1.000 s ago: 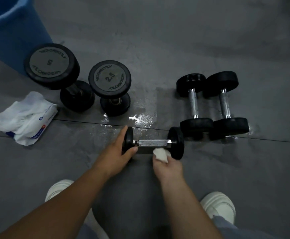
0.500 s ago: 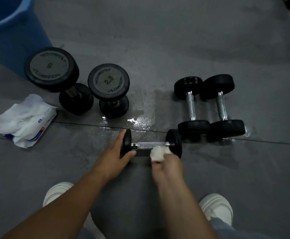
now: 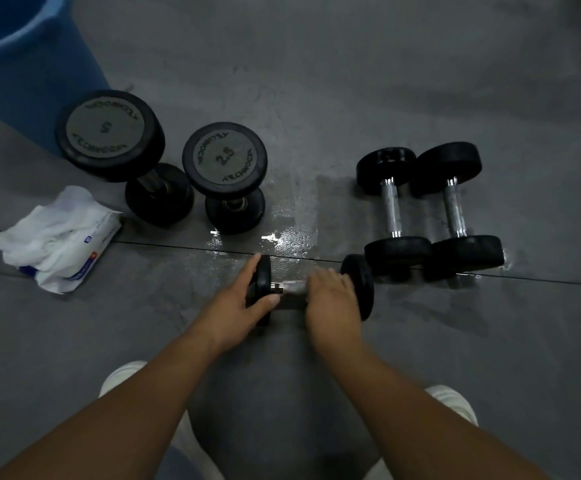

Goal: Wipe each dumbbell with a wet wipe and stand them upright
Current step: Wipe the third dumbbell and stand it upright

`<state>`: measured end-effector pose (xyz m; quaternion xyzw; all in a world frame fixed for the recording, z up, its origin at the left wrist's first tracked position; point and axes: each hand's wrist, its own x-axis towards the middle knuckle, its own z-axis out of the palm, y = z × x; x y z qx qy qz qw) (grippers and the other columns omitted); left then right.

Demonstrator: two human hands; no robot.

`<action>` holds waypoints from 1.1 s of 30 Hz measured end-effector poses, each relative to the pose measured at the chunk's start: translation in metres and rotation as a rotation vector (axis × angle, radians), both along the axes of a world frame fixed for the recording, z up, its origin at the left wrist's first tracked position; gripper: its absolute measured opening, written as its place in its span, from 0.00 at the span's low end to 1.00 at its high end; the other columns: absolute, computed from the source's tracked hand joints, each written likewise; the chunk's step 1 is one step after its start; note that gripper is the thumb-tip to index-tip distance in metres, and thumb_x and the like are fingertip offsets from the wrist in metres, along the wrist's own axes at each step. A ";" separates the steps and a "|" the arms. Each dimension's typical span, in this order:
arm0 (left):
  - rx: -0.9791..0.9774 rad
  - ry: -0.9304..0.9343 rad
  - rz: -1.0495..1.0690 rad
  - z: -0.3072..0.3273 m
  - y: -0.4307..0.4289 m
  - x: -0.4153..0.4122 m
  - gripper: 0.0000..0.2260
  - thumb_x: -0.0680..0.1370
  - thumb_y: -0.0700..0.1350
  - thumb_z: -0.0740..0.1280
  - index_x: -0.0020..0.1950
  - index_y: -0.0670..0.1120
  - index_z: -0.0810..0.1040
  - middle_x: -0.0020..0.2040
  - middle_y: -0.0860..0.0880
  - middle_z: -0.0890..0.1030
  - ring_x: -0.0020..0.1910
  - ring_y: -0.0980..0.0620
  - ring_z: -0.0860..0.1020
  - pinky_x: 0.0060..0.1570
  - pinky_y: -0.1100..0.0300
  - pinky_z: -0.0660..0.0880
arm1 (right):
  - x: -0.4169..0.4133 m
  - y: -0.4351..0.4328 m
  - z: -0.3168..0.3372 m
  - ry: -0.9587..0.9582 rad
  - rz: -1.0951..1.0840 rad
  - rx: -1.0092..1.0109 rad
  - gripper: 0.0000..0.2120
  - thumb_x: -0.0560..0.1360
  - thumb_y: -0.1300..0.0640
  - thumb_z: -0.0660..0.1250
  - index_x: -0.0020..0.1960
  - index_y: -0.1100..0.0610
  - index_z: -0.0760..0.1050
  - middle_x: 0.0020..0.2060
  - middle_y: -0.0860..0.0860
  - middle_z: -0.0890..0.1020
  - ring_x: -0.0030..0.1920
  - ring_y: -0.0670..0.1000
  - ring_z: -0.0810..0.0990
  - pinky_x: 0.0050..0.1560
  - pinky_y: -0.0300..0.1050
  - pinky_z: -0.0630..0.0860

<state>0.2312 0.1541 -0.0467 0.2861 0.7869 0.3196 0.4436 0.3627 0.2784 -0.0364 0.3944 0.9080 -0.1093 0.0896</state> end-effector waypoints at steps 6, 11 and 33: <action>0.005 -0.014 0.015 0.002 -0.001 0.003 0.37 0.76 0.54 0.70 0.78 0.64 0.51 0.72 0.52 0.72 0.70 0.54 0.71 0.68 0.60 0.66 | -0.009 0.003 0.008 -0.086 0.375 0.007 0.14 0.77 0.60 0.56 0.61 0.57 0.71 0.56 0.56 0.76 0.58 0.58 0.73 0.62 0.50 0.65; -0.004 -0.019 -0.002 0.000 0.002 -0.005 0.37 0.76 0.57 0.70 0.78 0.65 0.51 0.73 0.53 0.70 0.72 0.53 0.68 0.71 0.57 0.64 | -0.001 0.036 0.025 -0.560 0.564 0.263 0.17 0.79 0.56 0.54 0.64 0.59 0.72 0.57 0.56 0.79 0.66 0.61 0.68 0.73 0.61 0.47; -0.021 -0.087 0.047 0.018 0.016 -0.011 0.35 0.77 0.55 0.69 0.79 0.58 0.54 0.74 0.51 0.69 0.71 0.57 0.67 0.63 0.67 0.59 | 0.011 0.078 0.038 -0.309 0.626 0.219 0.05 0.65 0.51 0.72 0.39 0.52 0.81 0.39 0.48 0.80 0.51 0.54 0.76 0.66 0.56 0.61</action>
